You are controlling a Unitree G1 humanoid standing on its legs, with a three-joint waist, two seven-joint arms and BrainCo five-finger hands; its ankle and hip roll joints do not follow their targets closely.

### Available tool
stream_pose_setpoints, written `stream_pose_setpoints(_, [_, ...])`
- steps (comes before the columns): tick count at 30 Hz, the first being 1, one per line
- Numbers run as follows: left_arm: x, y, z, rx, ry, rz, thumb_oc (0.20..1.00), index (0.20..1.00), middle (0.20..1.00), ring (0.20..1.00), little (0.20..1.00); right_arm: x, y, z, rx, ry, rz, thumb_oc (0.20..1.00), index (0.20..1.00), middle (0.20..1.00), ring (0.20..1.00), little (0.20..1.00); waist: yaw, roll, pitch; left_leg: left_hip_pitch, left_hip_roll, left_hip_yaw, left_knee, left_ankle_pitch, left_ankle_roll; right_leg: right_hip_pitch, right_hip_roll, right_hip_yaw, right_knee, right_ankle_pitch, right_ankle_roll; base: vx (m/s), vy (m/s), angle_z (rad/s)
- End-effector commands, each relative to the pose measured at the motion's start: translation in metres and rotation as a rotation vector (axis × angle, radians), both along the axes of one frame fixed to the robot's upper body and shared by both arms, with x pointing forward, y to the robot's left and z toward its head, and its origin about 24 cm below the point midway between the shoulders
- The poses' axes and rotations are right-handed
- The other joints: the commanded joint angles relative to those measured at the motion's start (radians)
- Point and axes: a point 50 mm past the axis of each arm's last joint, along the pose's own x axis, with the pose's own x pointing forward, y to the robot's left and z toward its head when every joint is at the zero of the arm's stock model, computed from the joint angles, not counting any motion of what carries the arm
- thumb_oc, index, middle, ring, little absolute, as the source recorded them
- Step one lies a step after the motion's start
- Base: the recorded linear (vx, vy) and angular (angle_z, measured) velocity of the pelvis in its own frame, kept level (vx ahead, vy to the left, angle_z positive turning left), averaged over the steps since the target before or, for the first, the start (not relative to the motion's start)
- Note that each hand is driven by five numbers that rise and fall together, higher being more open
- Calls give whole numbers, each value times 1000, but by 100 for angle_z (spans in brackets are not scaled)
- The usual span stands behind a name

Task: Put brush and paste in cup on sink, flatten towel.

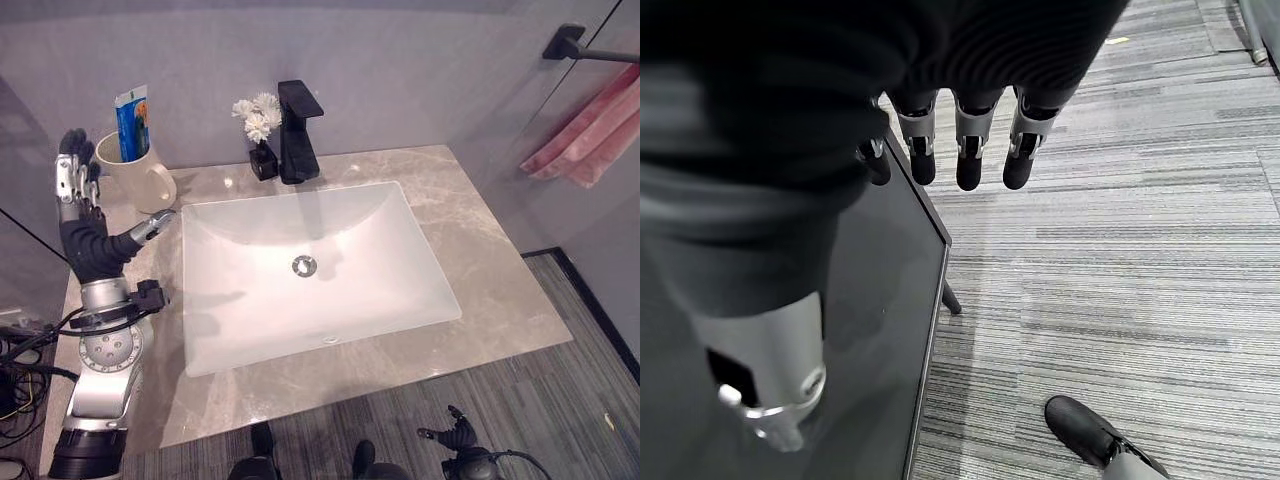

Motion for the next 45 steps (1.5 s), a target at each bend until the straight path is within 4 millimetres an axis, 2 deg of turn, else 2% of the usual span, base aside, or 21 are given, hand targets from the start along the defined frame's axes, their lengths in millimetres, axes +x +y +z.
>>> stream_pose_setpoints(1, [-9,11,7,0,-73,105,200,200,200,200,200,5,-2,2,-21,-5,29,1000,1000,1000,1000,1000,16,20,-52,27,-16,-37,4,-56,16,-50,-31,-25,104,65,44,15,-5,6])
stream_pose_setpoints(6, [-17,25,-4,-18,-26,196,200,200,200,200,200,2,-6,2,-29,0,20,1000,1000,1000,1000,1000,24,14,-50,23,-10,-44,4,-54,11,-46,-25,-40,93,65,41,30,-33,12])
stream_pose_setpoints(10, [-14,34,-12,-73,11,229,200,200,200,200,200,-2,-16,3,-50,9,-4,1000,1000,1000,1000,1000,25,17,-50,14,-2,-50,4,-47,3,-46,-19,-54,81,64,39,23,-41,8])
stream_pose_setpoints(14, [-7,47,-21,-101,82,240,200,200,200,200,200,-3,-29,6,-75,18,-40,1000,1000,1000,1000,1000,22,34,-44,12,3,-52,4,-41,-1,-50,-10,-55,74,60,35,15,-17,0])
stream_pose_setpoints(17, [-5,55,-29,-125,143,219,200,200,200,200,200,1,-32,9,-85,10,-17,1000,1000,1000,1000,1000,15,48,-39,12,7,-52,4,-37,-5,-52,-5,-52,70,58,32,7,-10,-1])
stream_pose_setpoints(20, [5,69,-40,-110,256,237,200,200,200,200,200,3,-33,12,-76,-3,13,1000,1000,1000,1000,1000,-6,63,-38,7,12,-51,4,-32,-13,-57,4,-46,65,55,27,6,-10,-1])
stream_pose_setpoints(26, [24,87,-44,-34,396,283,200,200,200,200,200,0,-37,12,-78,7,-2,1000,1000,1000,1000,1000,-36,72,-38,5,19,-44,4,-31,-20,-62,14,-40,55,54,23,0,0,0])
stream_pose_setpoints(29, [27,92,-41,-14,413,300,200,200,200,200,200,-3,-39,11,-77,15,-6,1000,1000,1000,1000,1000,-42,71,-39,8,20,-40,4,-34,-19,-64,17,-34,52,56,25,19,-4,-4])
stream_pose_setpoints(34, [37,117,-34,-8,477,399,200,200,200,200,200,-12,-40,9,-65,33,-23,1000,1000,1000,1000,1000,-68,68,-38,14,23,-27,4,-38,-20,-70,23,-19,53,57,27,6,-2,-2])
stream_pose_setpoints(37, [43,128,-21,-19,463,452,200,200,200,200,200,-16,-35,6,-56,48,-13,1000,1000,1000,1000,1000,-77,60,-33,14,27,-19,4,-42,-18,-79,26,-10,58,59,30,9,-6,-6])
stream_pose_setpoints(39, [43,133,-15,-22,452,477,200,200,200,200,200,-12,-29,7,-25,21,5,1000,1000,1000,1000,1000,-80,55,-30,14,27,-15,4,-44,-17,-86,27,-4,63,64,32,5,7,-20])
stream_pose_setpoints(45, [51,124,-12,10,459,467,200,200,200,200,200,2,-9,9,67,-32,72,1000,1000,1000,1000,1000,-69,44,-27,7,22,-23,4,-46,-14,-88,21,-7,64,73,39,2,5,-5])
